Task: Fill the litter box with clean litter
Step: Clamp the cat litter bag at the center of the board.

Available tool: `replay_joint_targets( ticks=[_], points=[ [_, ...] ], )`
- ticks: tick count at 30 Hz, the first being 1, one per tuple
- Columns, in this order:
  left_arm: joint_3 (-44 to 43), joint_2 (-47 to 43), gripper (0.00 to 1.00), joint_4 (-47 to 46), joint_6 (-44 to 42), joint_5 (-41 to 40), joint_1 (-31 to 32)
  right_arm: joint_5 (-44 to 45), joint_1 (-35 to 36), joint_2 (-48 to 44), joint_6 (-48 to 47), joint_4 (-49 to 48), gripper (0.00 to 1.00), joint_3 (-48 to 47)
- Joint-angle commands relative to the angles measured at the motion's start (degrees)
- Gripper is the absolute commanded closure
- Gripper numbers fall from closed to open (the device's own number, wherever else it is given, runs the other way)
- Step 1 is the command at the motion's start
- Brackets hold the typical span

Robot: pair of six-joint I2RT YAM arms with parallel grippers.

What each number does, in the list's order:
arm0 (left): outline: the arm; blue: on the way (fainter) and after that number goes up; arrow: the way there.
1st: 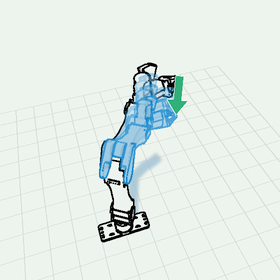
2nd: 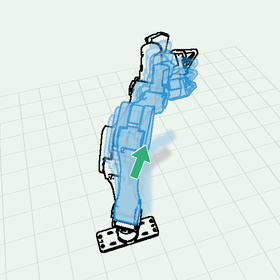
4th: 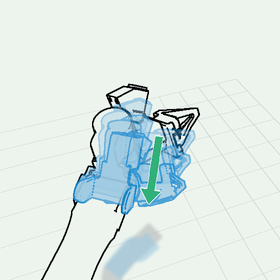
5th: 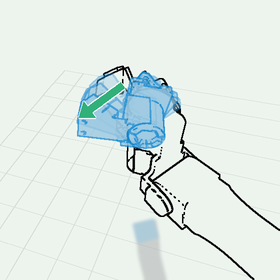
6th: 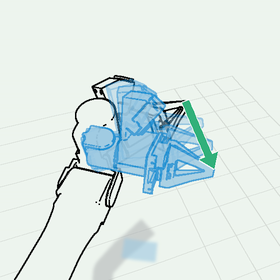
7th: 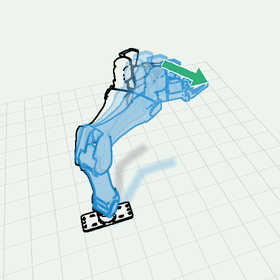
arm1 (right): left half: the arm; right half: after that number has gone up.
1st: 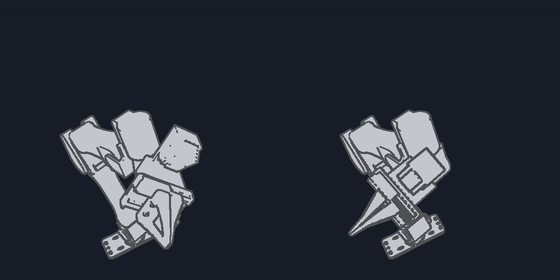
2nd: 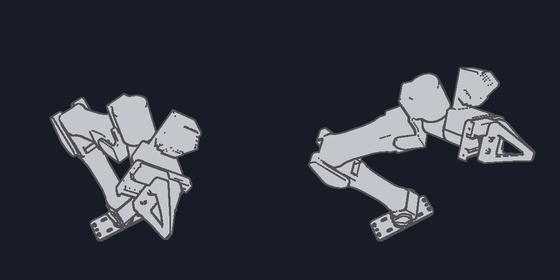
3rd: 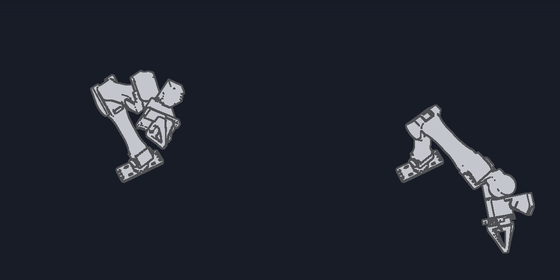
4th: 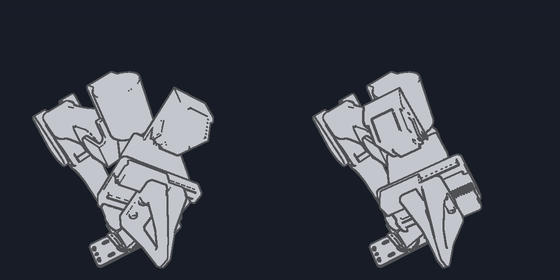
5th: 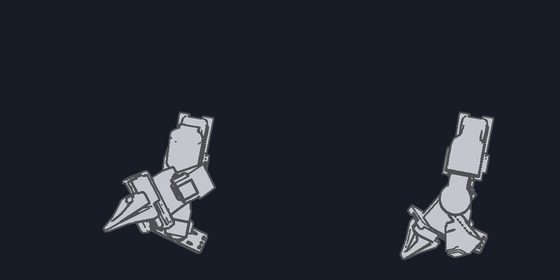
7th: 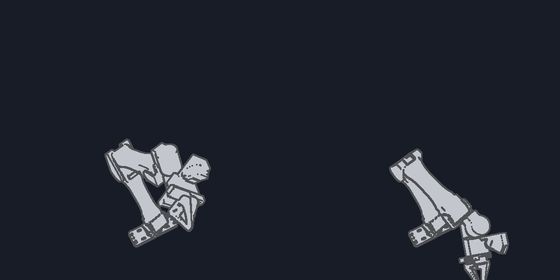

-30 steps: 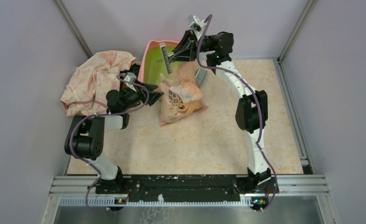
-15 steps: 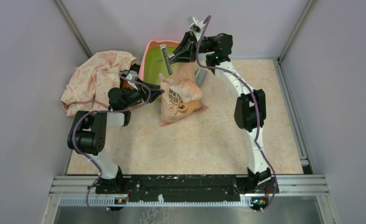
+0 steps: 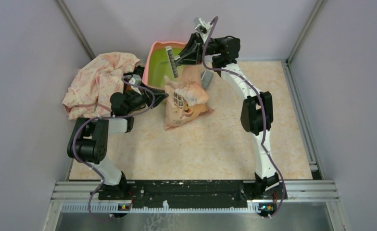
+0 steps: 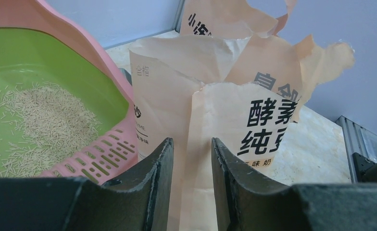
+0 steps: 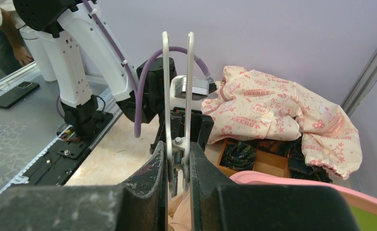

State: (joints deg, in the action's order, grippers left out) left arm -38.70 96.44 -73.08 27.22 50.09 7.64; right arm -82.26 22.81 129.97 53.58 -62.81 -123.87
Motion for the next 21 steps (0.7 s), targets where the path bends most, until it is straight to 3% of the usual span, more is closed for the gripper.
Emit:
replay_joint_targets(
  ticks=[1, 7, 8, 12, 21],
  points=[
    [-0.68, 0.74, 0.59, -1.6, -0.57, 0.41, 0.93, 0.73, -0.44, -0.76, 1.75, -4.04, 1.0, -3.04],
    [-2.14, 2.94, 0.56, -3.79, 0.44, 0.86, 1.36, 0.44, -0.47, -0.66, 1.99, -4.23, 1.0, -3.19],
    [-2.31, 3.0, 0.6, -3.66, 0.39, 0.76, 1.47, 0.43, -0.48, -0.63, 1.98, -4.12, 1.0, -3.38],
    [-3.35, 2.97, 0.99, -1.39, -0.73, 1.38, 1.76, 0.28, -0.49, -0.28, 1.98, -3.88, 1.0, -3.92],
    [1.08, -3.55, 1.0, 3.82, -5.33, -1.3, 1.21, -1.79, -0.08, 1.09, 1.13, -1.54, 1.0, -6.04]
  ],
)
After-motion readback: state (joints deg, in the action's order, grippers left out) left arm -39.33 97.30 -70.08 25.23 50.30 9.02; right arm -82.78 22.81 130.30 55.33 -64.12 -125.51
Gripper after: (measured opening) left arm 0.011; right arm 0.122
